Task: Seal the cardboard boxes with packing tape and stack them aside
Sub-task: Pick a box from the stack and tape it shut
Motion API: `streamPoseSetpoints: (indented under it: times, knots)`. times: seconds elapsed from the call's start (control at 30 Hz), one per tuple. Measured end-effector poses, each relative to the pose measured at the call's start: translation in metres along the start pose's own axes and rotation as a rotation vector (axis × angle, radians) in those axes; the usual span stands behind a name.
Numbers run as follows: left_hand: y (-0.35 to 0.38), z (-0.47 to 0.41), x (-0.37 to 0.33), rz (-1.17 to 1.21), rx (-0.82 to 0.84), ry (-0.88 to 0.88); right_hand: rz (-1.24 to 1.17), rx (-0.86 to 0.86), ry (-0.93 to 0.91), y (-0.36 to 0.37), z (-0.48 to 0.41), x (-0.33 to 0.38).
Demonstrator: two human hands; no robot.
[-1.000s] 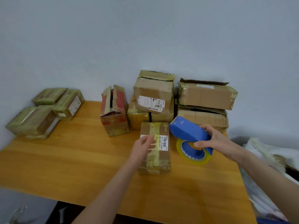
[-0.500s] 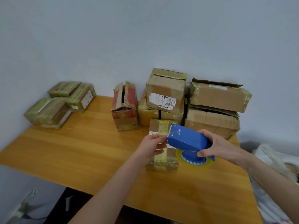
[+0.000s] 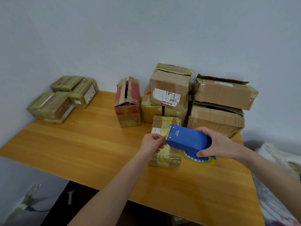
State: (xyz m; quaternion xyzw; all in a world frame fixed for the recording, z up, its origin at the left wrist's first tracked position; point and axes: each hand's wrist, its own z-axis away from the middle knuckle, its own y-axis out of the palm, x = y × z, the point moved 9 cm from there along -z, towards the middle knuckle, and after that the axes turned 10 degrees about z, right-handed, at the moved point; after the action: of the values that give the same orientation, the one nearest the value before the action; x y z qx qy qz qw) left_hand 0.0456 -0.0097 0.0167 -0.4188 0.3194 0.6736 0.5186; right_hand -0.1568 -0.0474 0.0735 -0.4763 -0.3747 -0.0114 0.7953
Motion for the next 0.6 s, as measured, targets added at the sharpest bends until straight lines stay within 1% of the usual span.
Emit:
streamPoseSetpoints:
  times: [0.13, 0.2, 0.33, 0.5, 0.6]
  knots:
    - [-0.007, -0.002, 0.007, -0.1, -0.076, 0.035, 0.339, -0.026, -0.038, 0.009, -0.005, 0.013]
    - [-0.012, 0.0, 0.012, -0.083, -0.095, 0.04, 0.414, -0.034, -0.043, 0.013, -0.008, 0.014]
    - [-0.036, 0.007, 0.019, -0.016, -0.081, 0.054, 0.382, -0.005, -0.05, 0.016, -0.005, 0.004]
    - [-0.112, 0.013, 0.037, -0.032, -0.286, 0.044, 0.358, 0.082, 0.044, 0.009, 0.017, -0.034]
    - [-0.122, 0.009, 0.047, -0.068, -0.296, 0.03, 0.346, 0.109, 0.092, 0.013, 0.024, -0.055]
